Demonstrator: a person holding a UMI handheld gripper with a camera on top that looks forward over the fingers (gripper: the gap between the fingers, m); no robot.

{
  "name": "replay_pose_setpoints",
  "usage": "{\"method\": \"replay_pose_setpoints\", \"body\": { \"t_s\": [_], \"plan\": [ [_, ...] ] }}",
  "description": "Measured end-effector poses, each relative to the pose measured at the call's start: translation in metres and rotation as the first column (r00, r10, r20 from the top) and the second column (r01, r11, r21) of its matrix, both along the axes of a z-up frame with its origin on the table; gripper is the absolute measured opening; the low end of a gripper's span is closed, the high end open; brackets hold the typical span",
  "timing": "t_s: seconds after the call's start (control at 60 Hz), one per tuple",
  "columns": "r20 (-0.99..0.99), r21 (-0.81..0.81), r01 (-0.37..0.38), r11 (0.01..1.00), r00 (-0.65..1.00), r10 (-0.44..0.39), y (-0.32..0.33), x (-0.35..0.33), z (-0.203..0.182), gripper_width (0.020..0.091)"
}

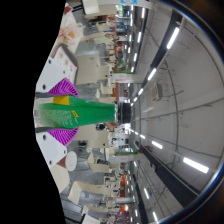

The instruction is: Pour water

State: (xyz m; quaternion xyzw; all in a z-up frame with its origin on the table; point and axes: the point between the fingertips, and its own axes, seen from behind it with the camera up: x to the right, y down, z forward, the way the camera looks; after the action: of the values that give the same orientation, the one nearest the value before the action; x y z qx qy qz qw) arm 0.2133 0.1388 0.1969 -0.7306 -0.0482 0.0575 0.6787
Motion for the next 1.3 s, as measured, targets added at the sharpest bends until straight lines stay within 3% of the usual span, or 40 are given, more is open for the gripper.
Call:
{"method": "replay_pose_setpoints", "body": {
  "t_s": [0.1,0.267,0.383,0.617,0.8,0.9,1.1,1.3],
  "plan": [
    [0.067,-0.132,-0.032,0.991,0.997,0.041,0.0,0.002,-0.084,0.0386],
    [0.084,-0.144,-0.07,0.987,0.993,0.083,-0.012,-0.015,-0.117,0.0408],
    [0.054,-0.067,-0.061,0.996,0.996,0.065,-0.013,-0.009,-0.111,0.0393],
    [0.045,-0.082,-0.043,0.996,0.998,0.047,-0.009,-0.008,-0.111,0.0396],
    [0.058,-0.183,-0.04,0.982,0.997,0.052,-0.016,-0.009,-0.118,0.0554],
    [0.069,-0.285,-0.049,0.957,0.995,0.071,-0.028,-0.011,-0.132,0.086],
    [0.066,-0.347,0.051,0.936,0.997,-0.029,-0.061,0.001,-0.118,0.0857],
    [0.058,-0.456,0.173,0.873,0.985,-0.164,-0.143,-0.008,-0.097,0.0853]
  ]
}}
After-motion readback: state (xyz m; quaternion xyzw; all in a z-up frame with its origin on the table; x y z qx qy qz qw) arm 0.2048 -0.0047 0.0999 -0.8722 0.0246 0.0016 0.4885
